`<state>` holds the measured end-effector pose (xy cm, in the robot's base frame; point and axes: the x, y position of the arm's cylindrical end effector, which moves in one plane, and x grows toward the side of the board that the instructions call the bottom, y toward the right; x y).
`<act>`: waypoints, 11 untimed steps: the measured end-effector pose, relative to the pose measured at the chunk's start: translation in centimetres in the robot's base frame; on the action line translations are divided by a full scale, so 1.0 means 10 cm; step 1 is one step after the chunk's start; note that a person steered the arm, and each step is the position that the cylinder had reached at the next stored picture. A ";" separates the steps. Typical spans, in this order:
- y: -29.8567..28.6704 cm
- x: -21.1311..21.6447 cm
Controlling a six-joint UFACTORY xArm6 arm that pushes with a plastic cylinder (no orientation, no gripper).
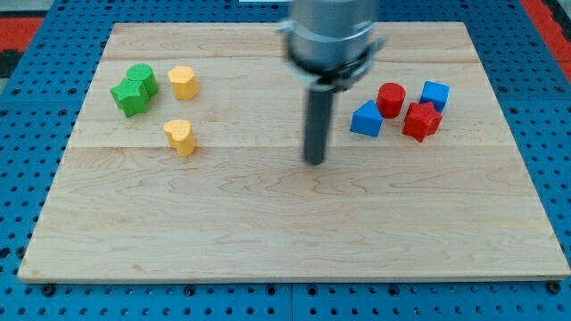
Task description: Push the yellow heart to the center of the board
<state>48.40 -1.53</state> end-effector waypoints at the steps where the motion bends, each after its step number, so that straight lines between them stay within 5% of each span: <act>1: -1.36 0.17; 2: -2.51 0.04; 3: -2.85 -0.20; 4: -2.48 -0.41; 6: -0.85 -0.56; 7: -1.21 -0.92; 9: 0.32 -1.03; 11: -0.93 -0.94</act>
